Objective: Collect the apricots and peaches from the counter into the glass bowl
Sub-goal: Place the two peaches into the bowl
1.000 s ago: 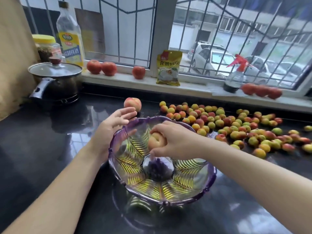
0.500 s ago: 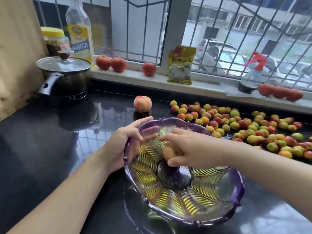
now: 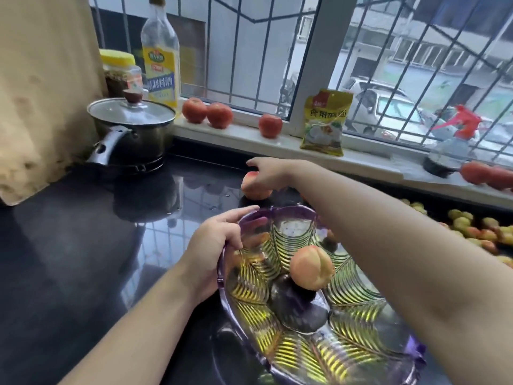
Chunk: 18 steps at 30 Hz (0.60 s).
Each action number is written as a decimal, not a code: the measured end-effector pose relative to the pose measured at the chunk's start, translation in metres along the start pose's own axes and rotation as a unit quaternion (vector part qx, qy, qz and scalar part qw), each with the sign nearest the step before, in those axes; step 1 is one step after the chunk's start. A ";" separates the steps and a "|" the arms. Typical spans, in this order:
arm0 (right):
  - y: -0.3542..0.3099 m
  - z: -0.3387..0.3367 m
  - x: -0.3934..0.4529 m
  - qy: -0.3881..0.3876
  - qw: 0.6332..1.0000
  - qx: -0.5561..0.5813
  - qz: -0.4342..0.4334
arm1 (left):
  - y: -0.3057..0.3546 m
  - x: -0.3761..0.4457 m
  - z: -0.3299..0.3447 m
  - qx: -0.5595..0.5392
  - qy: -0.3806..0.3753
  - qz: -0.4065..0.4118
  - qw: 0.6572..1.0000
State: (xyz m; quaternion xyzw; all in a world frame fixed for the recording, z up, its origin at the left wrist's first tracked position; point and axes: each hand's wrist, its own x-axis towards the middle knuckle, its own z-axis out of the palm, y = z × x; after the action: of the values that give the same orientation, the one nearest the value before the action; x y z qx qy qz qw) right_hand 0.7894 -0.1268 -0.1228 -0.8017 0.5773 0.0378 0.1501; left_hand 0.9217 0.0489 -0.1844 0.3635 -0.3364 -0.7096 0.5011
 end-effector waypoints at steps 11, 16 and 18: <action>-0.010 -0.020 -0.049 0.176 0.951 0.250 -0.053 | -0.002 -0.001 -0.002 0.031 0.040 0.020 0.999; -0.006 -0.038 -0.198 0.119 0.957 0.252 -0.076 | -0.004 -0.006 0.006 0.041 0.064 0.036 0.996; 0.001 -0.022 -0.249 0.072 0.986 0.139 -0.058 | -0.006 -0.006 0.006 0.050 0.070 0.044 0.995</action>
State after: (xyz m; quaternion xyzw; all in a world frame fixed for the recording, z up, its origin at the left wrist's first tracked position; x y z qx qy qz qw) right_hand 0.7036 0.0947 -0.0432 -0.8058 0.5390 -0.1091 0.2198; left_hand 0.9149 0.0569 -0.1853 0.4222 -0.3511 -0.6421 0.5351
